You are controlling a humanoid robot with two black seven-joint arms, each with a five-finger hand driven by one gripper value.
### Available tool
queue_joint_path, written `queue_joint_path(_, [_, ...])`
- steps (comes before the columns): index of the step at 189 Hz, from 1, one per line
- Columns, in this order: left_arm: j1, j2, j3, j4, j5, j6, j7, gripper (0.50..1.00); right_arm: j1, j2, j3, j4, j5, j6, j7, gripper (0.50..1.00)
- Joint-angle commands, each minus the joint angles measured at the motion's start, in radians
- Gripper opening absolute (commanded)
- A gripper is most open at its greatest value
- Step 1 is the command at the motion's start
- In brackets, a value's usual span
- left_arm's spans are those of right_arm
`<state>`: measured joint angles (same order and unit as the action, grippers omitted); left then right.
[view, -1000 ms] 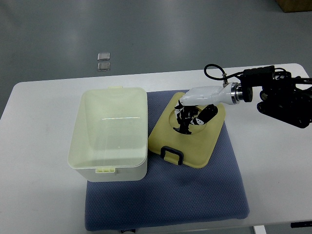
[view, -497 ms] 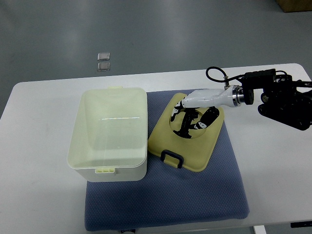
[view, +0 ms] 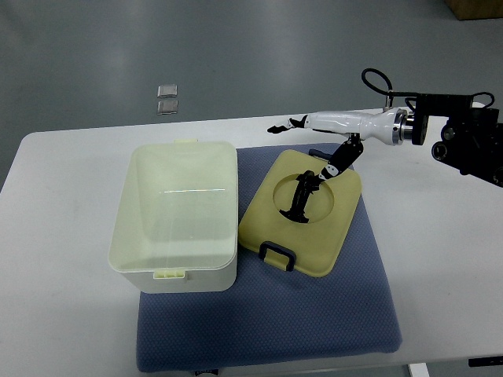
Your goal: Open white storage box with right hand
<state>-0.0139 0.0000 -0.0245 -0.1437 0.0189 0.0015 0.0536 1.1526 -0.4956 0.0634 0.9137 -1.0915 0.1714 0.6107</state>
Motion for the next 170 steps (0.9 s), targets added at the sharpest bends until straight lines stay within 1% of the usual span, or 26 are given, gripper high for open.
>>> queue_joint_path(1, [0.0, 0.0, 0.0, 0.001, 0.0, 0.0, 0.0, 1.0, -0.011, -0.018, 0.039, -0.006, 0.14, 0.01, 0.0, 0.926])
queue_joint_path(25, [0.0, 0.0, 0.0, 0.0, 0.001, -0.002, 0.0, 1.0, -0.031, -0.054, 0.081, -0.041, 0.34, 0.016, 0.0, 0.926])
queue_joint_path(75, [0.0, 0.0, 0.002, 0.003, 0.0, -0.002, 0.0, 1.0, -0.145, -0.043, 0.233, -0.15, 0.599, 0.002, 0.0, 0.926])
queue_joint_path(114, [0.0, 0.0, 0.0, 0.0, 0.001, -0.002, 0.0, 1.0, -0.269, -0.035, 0.326, -0.161, 0.759, -0.004, 0.0, 0.928])
queue_joint_path(139, [0.0, 0.0, 0.0, 0.0, 0.001, -0.002, 0.0, 1.0, -0.336, -0.003, 0.332, -0.177, 0.848, -0.027, 0.0, 0.928])
queue_joint_path(170, [0.0, 0.0, 0.0, 0.001, 0.001, -0.002, 0.0, 1.0, -0.413, 0.08, 0.332, -0.205, 0.969, -0.043, 0.0, 0.928])
